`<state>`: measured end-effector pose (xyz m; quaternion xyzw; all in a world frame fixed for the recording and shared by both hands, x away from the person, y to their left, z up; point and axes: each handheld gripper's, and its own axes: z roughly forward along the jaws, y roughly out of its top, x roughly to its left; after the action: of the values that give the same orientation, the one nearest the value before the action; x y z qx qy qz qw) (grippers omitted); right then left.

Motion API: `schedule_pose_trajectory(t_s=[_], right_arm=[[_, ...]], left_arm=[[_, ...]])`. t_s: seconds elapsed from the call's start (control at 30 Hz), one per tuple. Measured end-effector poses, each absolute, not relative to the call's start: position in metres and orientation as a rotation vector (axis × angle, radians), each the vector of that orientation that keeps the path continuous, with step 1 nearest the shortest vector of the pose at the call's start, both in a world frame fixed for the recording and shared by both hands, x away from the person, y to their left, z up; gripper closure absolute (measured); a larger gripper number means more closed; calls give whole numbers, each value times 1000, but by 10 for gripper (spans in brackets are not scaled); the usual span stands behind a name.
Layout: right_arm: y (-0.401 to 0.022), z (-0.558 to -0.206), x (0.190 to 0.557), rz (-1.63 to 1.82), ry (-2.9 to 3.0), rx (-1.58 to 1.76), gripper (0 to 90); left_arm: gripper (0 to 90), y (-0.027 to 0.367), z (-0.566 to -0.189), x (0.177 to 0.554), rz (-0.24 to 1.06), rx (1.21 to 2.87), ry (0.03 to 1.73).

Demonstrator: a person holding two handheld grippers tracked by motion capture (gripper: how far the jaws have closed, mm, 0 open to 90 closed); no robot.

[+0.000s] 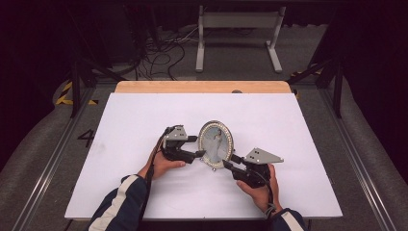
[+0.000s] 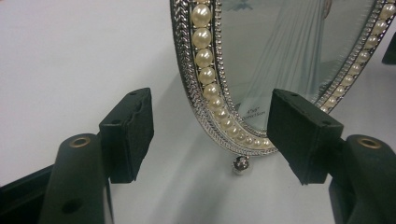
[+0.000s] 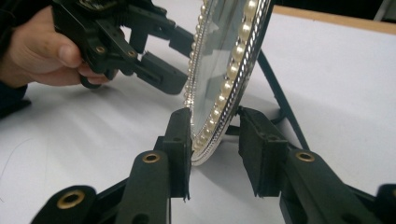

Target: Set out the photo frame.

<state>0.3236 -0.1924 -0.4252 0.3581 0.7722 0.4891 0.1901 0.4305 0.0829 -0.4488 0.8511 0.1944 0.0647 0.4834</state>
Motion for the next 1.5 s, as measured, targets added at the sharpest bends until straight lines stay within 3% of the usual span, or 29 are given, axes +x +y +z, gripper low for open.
schedule_pose_trajectory(t_s=[0.47,0.83,1.5], right_arm=[[-197,-412,320,1416,2052,1003,770],[-199,-411,328,1397,2067,1028,783],[-197,-411,338,1383,2083,1033,757]], left_arm=[[480,74,-444,429,142,2076,431],[587,78,-442,423,165,2114,420],[618,87,-438,411,207,2165,429]])
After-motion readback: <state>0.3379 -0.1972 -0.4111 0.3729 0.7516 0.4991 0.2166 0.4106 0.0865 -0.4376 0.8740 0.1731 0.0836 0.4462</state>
